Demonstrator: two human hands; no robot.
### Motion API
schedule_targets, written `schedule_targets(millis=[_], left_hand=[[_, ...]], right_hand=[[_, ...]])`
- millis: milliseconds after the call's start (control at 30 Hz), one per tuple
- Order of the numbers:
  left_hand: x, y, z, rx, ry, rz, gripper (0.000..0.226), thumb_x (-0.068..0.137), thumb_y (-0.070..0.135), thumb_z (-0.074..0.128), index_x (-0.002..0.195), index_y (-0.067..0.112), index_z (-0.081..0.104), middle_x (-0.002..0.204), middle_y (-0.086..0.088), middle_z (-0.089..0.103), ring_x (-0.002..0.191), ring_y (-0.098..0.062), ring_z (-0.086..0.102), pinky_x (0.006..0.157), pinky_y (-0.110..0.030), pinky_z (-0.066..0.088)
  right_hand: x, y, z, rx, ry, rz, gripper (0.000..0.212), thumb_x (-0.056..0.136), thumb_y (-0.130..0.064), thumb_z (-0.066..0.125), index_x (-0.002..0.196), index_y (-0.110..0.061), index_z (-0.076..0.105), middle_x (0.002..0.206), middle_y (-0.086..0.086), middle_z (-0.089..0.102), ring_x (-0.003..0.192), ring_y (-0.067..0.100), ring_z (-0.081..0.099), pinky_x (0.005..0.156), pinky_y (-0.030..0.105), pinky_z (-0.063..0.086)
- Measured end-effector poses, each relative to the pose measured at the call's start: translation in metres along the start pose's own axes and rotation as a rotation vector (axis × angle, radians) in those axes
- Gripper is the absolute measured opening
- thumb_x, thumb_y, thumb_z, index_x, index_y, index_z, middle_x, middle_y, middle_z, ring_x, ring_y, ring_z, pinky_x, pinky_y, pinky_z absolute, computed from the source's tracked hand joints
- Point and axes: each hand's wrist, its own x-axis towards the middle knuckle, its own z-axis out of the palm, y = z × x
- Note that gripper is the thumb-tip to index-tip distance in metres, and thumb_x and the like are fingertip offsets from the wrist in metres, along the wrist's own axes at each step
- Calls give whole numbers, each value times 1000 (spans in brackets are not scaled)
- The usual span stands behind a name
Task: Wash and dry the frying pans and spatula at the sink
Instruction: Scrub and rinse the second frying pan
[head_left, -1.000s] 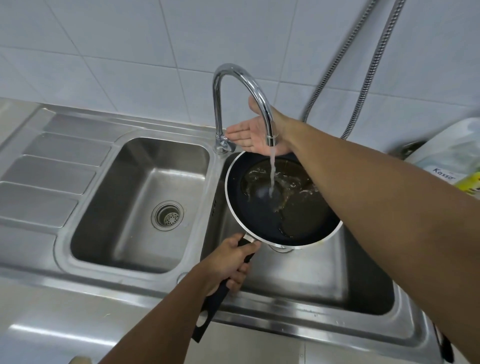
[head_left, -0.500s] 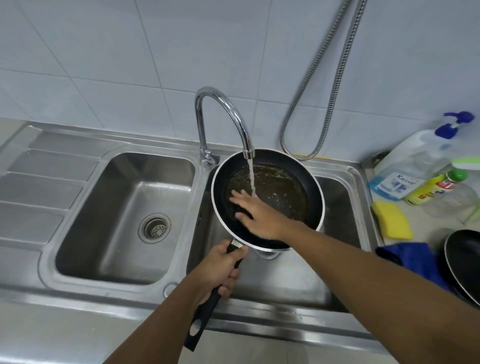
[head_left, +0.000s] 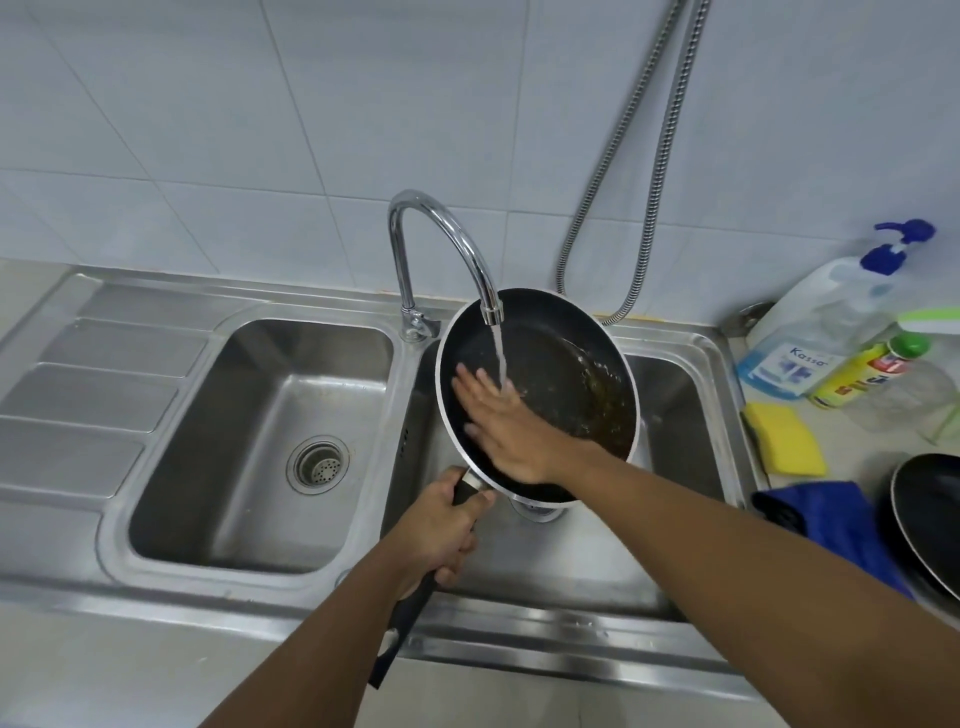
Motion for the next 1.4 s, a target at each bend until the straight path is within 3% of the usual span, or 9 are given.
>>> schedule_targets(millis=[200, 333, 467, 600, 700, 800, 1067, 1200, 1400], left_hand=[[0, -3, -4, -9, -21, -31, 15, 104, 38, 54, 118, 35, 52, 60, -1, 38, 43, -10, 29, 40, -22, 27], [-4, -7, -4, -2, -46, -31, 17, 104, 36, 54, 118, 27, 51, 61, -1, 37, 43, -9, 29, 40, -22, 26], [-7, -11, -3, 9, -81, -22, 19, 104, 35, 55, 122, 32, 50, 62, -1, 43, 43, -8, 35, 40, -23, 32], [-3, -10, 0, -6, -59, -27, 17, 105, 34, 54, 121, 32, 51, 61, 0, 41, 43, -8, 33, 40, -24, 29], [2, -10, -3, -37, -27, -51, 16, 104, 36, 55, 118, 28, 53, 59, 1, 38, 42, -8, 30, 40, -22, 26], [4, -11, -9, -67, -15, -65, 17, 104, 38, 55, 121, 34, 53, 57, 2, 40, 42, -8, 30, 39, -22, 28], [11, -11, -12, -84, -15, -62, 29, 104, 38, 55, 131, 37, 47, 59, 0, 39, 43, -9, 31, 38, -22, 29], [9, -6, -16, -58, 18, -53, 19, 104, 37, 53, 121, 28, 50, 62, -1, 37, 43, -9, 29, 41, -22, 26], [4, -3, -20, 23, 33, -16, 10, 105, 31, 52, 113, 26, 50, 60, 0, 37, 40, -7, 31, 40, -22, 25]], right_hand=[[-28, 1, 18, 21, -26, -59, 58, 112, -32, 24, 164, -25, -1, 170, -12, -13, 155, 7, -17, 126, 34, -11], [-3, 19, 4, 32, 86, 247, 66, 110, -46, 22, 163, -22, -11, 168, -6, -23, 154, 14, -21, 127, 46, -8], [25, 35, -24, 169, 86, 460, 68, 111, -39, 27, 163, -18, -10, 168, -2, -25, 156, 21, -19, 126, 47, -7], [29, 5, -9, 122, 5, 189, 67, 111, -30, 31, 162, -17, -12, 166, 0, -27, 154, 21, -23, 125, 49, -13], [8, -6, 18, 143, -73, -23, 65, 111, -20, 34, 163, -21, -5, 168, -7, -18, 154, 14, -20, 123, 37, -16], [-24, 11, 32, 190, -154, -82, 60, 110, -11, 34, 163, -25, 11, 169, -17, -4, 155, 5, -14, 124, 28, -12], [-40, 40, 17, -3, -149, 108, 61, 112, -39, 25, 163, -29, -8, 167, -16, -21, 153, 10, -21, 128, 39, -6], [-3, 33, 6, 143, -32, 341, 74, 109, -49, 24, 161, -16, -16, 166, 1, -29, 153, 18, -24, 128, 45, -5], [35, 5, -18, 249, 44, 417, 71, 111, -42, 26, 161, -16, -18, 165, 0, -32, 153, 20, -24, 126, 48, -9]])
